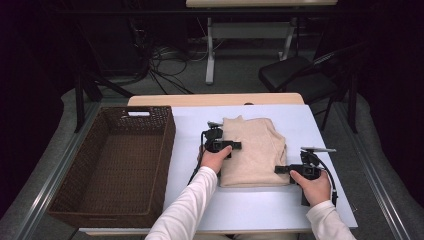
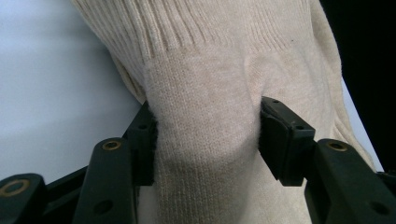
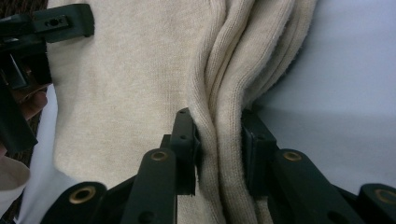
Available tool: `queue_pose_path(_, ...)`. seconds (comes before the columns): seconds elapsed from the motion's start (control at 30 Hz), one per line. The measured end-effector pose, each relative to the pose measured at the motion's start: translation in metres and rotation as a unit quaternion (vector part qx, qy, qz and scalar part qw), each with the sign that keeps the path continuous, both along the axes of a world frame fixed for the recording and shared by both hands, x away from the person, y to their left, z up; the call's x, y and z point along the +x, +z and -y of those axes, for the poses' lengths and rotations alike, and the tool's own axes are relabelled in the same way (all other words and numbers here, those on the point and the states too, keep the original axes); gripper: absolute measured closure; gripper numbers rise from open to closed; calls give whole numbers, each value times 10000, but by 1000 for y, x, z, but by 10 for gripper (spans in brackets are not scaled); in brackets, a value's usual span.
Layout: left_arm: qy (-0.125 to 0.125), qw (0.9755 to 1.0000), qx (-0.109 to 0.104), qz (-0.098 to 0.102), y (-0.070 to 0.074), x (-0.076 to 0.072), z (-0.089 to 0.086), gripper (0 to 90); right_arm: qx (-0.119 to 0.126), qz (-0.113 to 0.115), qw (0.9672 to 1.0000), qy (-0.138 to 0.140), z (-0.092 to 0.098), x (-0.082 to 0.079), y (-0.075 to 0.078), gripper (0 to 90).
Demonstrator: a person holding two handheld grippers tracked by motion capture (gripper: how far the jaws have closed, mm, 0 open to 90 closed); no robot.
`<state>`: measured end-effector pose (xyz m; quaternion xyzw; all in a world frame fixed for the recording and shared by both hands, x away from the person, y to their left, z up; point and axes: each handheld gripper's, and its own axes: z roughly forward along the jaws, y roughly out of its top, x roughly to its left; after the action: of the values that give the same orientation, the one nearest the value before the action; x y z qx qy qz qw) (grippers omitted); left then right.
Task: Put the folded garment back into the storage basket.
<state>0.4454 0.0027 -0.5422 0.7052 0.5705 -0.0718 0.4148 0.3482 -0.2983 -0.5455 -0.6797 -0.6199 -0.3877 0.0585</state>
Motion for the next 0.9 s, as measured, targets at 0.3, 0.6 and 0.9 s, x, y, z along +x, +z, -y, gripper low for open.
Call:
queue_pose_path(0.3, 93, 9999, -38, -66, 3, 0, -2, 587, -21, 133, 9999, 9, -1, -1, 0, 708)
queue_pose_path(0.6, 77, 9998, 169, 43, 8, -2, -1, 633, -43, 234, 9997, -16, -1, -2, 3, 710)
queue_pose_path(0.9, 42, 9993, 344, 131, 13, -3, 1, 644, 0, 372, 9993, -60, -2, -6, 15, 716)
